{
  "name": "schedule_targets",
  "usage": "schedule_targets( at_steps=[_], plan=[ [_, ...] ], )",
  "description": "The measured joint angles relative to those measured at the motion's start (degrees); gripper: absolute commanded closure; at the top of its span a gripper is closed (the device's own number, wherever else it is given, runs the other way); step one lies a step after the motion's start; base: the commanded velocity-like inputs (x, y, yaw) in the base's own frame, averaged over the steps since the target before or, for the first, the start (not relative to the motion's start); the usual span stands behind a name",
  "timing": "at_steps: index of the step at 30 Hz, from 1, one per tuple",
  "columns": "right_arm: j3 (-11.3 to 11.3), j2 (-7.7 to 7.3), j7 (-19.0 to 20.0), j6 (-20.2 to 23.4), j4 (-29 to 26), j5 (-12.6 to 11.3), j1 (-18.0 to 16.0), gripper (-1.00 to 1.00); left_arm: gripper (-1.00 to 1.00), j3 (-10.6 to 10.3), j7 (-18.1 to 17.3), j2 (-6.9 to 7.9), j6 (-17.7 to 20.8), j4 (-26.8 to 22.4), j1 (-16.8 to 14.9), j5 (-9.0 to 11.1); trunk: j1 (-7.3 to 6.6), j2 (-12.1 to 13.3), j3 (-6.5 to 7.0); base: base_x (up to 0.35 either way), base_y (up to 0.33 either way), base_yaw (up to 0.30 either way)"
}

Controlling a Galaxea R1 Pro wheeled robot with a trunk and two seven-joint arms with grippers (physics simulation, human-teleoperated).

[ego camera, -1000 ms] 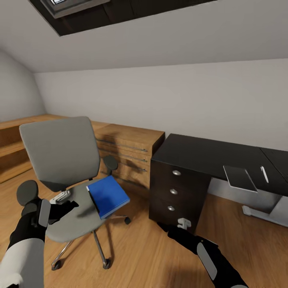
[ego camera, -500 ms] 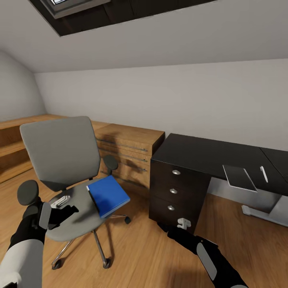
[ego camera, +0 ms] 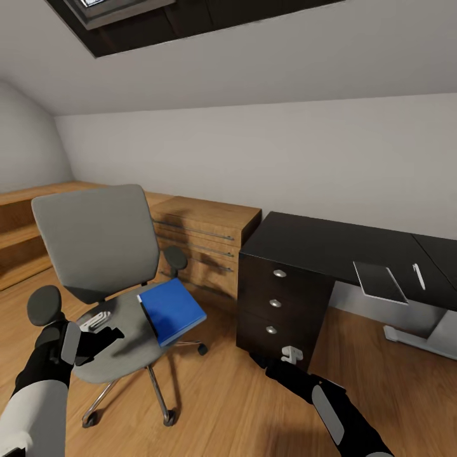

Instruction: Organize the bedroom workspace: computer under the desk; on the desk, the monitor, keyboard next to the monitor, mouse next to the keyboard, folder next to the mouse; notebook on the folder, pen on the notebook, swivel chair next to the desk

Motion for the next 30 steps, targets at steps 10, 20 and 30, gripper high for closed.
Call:
schedule_targets(
  at_steps=[10,20,30],
  plan=[
    [0.00,0.00,0.00,-0.02,0.00,0.00,0.00,-1.00,-1.00,0.60,0.06,2.22,-1.87,-0.22,0.00,-0.07,0.00,0.00,0.00,0.000,0.000,0.000],
    [-0.01,0.00,0.00,-0.02,0.00,0.00,0.00,-1.00,-1.00,4.00,0.00,5.26,-2.56,-0.23,0.00,0.01,0.00,0.00,0.00,0.000,0.000,0.000],
    [0.00,0.00,0.00,-0.02,0.00,0.00,0.00,-1.00,-1.00,7.17,0.08,6.25,-2.31,0.01,0.00,-0.04,0.00,0.00,0.00,0.000,0.000,0.000]
  ],
)
